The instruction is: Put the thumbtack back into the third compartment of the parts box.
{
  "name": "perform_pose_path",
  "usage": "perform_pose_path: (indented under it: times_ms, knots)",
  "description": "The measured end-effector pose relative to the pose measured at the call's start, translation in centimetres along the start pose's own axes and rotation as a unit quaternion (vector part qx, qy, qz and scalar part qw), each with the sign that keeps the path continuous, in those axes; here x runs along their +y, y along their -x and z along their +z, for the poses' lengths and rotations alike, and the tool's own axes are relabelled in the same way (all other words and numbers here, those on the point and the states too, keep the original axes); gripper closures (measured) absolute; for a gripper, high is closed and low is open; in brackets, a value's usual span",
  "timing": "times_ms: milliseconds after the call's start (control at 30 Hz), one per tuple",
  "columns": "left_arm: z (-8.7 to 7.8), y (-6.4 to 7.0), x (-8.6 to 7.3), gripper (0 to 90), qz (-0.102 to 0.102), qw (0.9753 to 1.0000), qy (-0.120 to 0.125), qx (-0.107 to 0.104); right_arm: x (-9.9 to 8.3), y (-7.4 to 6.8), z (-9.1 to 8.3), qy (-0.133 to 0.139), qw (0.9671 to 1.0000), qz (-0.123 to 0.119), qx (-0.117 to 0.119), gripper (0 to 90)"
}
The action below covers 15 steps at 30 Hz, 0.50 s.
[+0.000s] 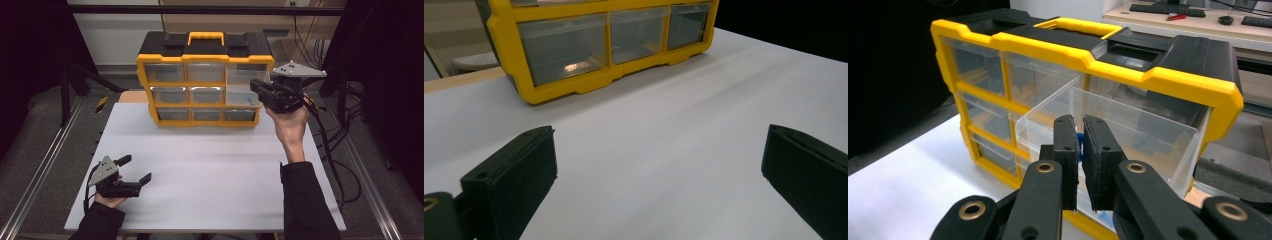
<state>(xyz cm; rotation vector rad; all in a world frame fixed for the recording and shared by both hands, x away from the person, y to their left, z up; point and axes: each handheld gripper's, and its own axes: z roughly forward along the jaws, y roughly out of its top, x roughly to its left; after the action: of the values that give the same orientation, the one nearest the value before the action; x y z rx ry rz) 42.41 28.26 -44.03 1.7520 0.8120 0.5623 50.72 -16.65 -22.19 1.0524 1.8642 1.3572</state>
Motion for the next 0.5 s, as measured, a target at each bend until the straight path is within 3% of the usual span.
perform_pose_path:
  times_ms: [500]
  knots:
    - [0.0, 0.0, 0.0, 0.8, -0.001, 1.0000, 0.001, 0.000, 0.7, 1.1, 1.6, -0.003, 0.9998, -0.001, -0.022, 85.1]
